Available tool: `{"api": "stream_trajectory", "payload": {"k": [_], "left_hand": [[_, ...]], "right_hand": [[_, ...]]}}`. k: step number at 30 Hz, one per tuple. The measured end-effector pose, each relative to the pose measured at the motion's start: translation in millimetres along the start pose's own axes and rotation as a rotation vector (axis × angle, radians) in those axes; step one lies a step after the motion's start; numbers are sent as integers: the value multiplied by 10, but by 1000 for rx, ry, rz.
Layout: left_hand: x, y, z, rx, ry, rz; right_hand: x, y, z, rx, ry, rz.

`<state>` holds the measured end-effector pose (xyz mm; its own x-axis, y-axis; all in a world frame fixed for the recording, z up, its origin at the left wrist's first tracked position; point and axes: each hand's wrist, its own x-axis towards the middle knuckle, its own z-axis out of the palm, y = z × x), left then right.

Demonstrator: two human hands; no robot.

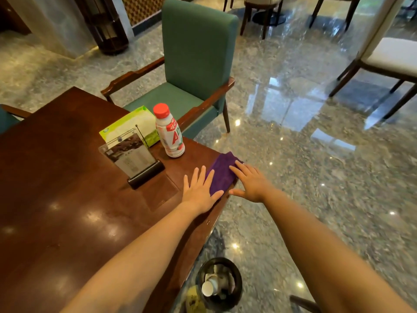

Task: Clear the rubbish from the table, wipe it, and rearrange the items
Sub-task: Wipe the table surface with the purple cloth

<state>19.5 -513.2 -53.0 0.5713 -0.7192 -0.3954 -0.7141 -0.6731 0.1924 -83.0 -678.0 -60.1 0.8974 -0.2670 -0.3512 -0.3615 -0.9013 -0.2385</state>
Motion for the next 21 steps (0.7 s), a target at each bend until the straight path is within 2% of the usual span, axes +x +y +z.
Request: {"api": "stream_trajectory", "payload": {"k": [9,13,17,21], "left_hand": [[129,-118,298,-14,108,4],[140,-30,313,-6,183,31],[139,58,369,-106,176,31],[151,69,382,-98,197,22]], "right_hand": [[287,142,-4,-110,153,-93],[380,107,-8,-21,210,-99],[411,5,-38,47,283,-67],[394,-41,-47,55,322,-53]]}}
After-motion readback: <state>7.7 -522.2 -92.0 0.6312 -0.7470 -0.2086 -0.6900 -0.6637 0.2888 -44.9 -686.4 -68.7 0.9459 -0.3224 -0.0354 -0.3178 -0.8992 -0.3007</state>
